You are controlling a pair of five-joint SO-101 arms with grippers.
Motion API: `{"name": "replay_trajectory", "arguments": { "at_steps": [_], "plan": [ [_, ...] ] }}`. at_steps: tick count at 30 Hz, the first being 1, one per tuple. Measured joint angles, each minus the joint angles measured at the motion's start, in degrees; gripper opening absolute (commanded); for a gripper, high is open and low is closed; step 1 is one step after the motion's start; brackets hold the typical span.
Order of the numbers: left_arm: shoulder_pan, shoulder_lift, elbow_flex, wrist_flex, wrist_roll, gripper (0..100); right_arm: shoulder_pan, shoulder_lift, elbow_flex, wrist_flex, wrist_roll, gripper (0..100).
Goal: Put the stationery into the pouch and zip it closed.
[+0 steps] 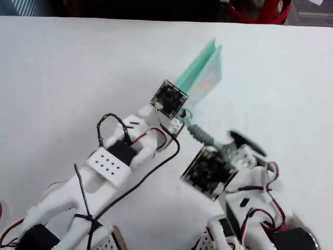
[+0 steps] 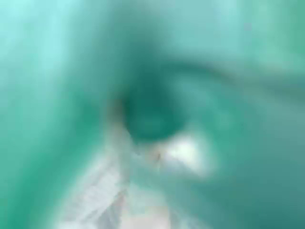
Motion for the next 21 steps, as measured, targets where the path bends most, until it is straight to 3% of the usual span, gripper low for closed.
{"name": "replay_trajectory", "arguments": {
  "at_steps": [6,13,17,21],
  "plan": [
    [0.00,0.00,0.00,2.29,0.00,2,7.12,0.00,-0.62,-11.16,-2.37,1.0],
    [3.08,0.00,0.00,6.68,-1.76,2,16.79,0.09,2.29,-29.89,-22.86,1.9],
    [4.48,0.00,-0.09,7.74,-3.69,2,16.88,0.26,6.86,-37.36,-32.09,1.9],
    [4.48,0.00,-0.09,7.74,-3.69,2,11.34,0.97,8.79,-39.38,-34.02,1.9]
  ]
}}
